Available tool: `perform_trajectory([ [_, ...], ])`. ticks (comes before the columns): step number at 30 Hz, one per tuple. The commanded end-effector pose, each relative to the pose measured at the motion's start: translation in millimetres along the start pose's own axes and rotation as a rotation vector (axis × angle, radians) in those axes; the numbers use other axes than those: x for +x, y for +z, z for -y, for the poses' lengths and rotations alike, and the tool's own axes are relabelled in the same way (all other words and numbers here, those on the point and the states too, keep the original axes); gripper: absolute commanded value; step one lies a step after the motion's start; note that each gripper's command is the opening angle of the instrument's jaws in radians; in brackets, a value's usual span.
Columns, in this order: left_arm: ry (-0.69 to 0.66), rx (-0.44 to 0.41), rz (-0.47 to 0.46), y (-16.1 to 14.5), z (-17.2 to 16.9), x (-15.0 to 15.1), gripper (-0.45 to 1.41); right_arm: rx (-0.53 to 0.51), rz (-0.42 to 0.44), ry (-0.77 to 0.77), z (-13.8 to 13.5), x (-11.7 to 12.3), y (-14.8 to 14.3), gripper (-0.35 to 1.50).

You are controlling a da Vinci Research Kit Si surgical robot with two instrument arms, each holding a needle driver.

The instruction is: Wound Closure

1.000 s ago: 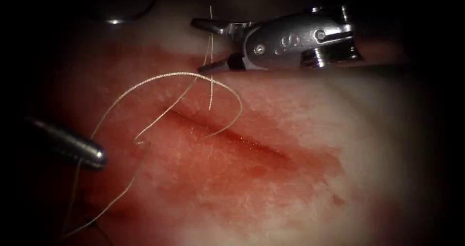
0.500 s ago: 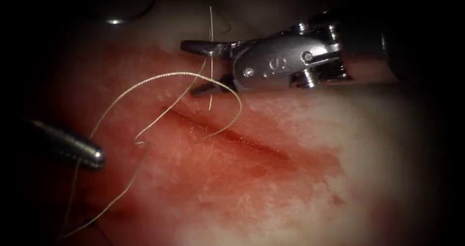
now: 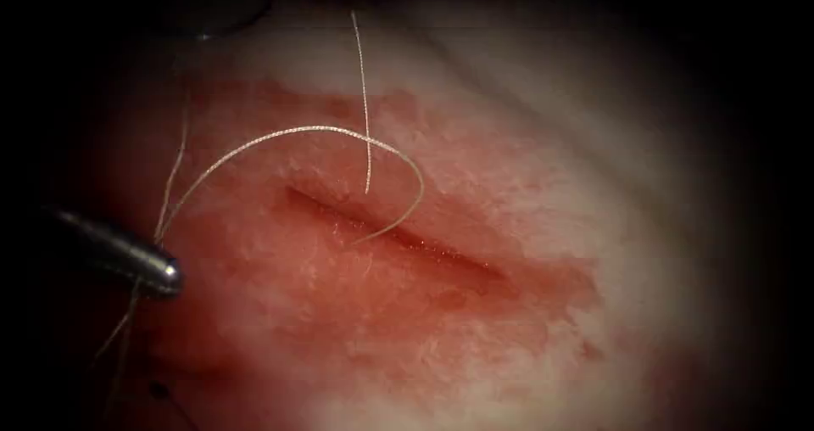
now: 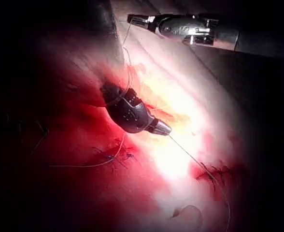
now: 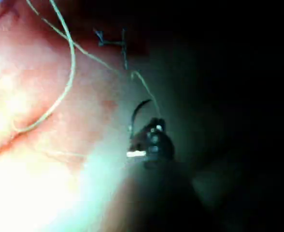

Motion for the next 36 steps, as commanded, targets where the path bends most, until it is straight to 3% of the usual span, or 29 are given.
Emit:
perform_trajectory([
  [1, -0.001, 0.001, 0.000, 0.6, -0.3, -0.4, -0.35, -0.017, -0.012, 0.001, -3.5, 1.0, 2.3, -0.35],
  [3, -0.001, 0.000, 0.000, 0.4, -0.4, -0.3, -0.35, -0.008, 0.000, -0.004, -5.0, 1.6, 5.2, -0.35],
  [7, -0.001, 0.000, 0.001, 0.2, -0.4, -0.3, -0.35, 0.006, 0.018, -0.024, -4.4, 1.3, 8.7, -0.35],
  [12, -0.001, 0.000, 0.001, 0.2, -0.5, -0.2, -0.35, 0.067, 0.025, -0.004, -0.4, -0.8, 12.9, -0.35],
  [13, 0.005, 0.000, 0.000, 0.2, -0.4, -0.3, -0.35, 0.066, 0.009, 0.032, 0.6, -1.6, 13.0, -0.25],
  [16, 0.005, 0.001, 0.001, 0.3, -0.4, -0.3, -0.35, 0.032, -0.021, 0.086, 0.7, -2.2, 12.0, 0.83],
  [17, 0.005, 0.001, 0.001, 0.4, -0.4, -0.3, -0.35, 0.013, -0.014, 0.101, 0.4, -2.3, 11.3, 1.03],
  [19, 0.005, 0.002, 0.002, 0.4, -0.4, -0.3, -0.35, -0.003, -0.012, 0.133, -0.5, -2.3, 10.1, 1.23],
  [26, -0.001, 0.002, 0.003, 0.5, -0.4, -0.3, -0.35, 0.001, -0.026, 0.181, -3.9, -2.2, 4.5, 1.35],
  [33, -0.001, 0.004, 0.001, 0.4, -0.4, -0.3, -0.35, 0.000, -0.022, 0.188, -6.1, -4.0, 3.3, 1.38],
  [36, -0.001, 0.004, 0.000, 0.4, -0.4, -0.3, -0.35, 0.067, 0.042, 0.167, -7.6, -5.2, -0.4, 1.45],
])
